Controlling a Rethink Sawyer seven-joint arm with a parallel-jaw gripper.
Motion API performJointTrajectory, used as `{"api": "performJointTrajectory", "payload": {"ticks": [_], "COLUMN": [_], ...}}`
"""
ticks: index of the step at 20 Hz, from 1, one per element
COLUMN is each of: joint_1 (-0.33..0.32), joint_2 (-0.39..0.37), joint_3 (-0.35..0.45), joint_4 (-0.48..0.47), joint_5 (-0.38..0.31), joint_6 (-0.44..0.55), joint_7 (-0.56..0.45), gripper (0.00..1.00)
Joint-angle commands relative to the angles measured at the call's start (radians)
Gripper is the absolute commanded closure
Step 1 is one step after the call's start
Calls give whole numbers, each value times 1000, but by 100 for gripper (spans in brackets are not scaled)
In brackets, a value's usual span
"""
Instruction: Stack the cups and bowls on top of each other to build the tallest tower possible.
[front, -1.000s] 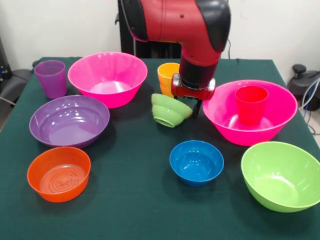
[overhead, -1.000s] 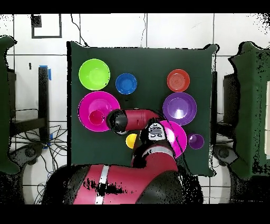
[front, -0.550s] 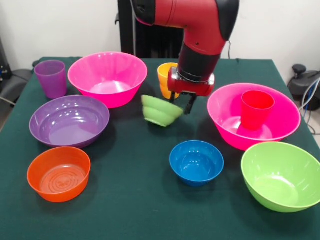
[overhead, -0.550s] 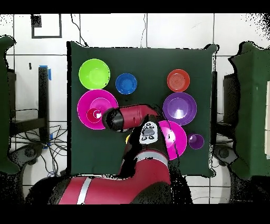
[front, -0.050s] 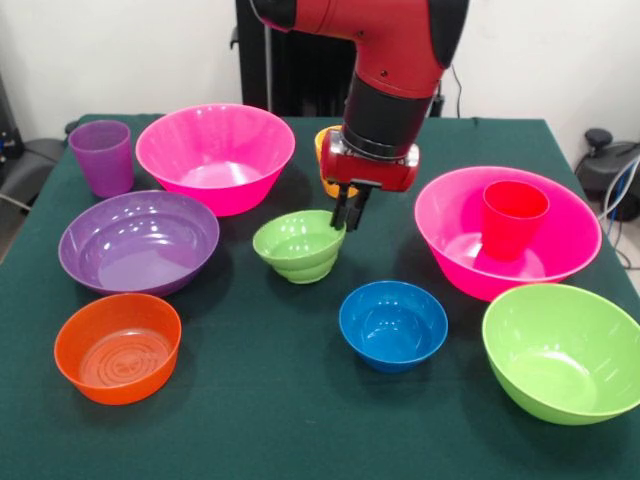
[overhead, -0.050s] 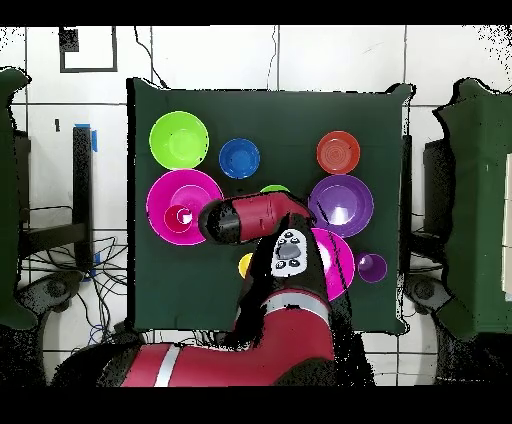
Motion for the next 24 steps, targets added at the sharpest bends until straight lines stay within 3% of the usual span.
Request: {"api": "performJointTrajectory", "payload": {"ticks": [1, 10, 12, 16, 21, 24], "joint_1": [-23, -27, 27, 201, 287, 316], "joint_2": [10, -4, -19, -62, -85, -76], "joint_3": [98, 107, 47, -110, -150, -159], "joint_4": [-41, -49, -71, -127, -206, -248], "joint_5": [-74, -58, -60, -45, -3, -7], "joint_6": [-64, 30, 126, 390, 649, 726], "joint_7": [-41, -64, -53, 30, 41, 61], "gripper": [100, 100, 100, 100, 100, 100]}}
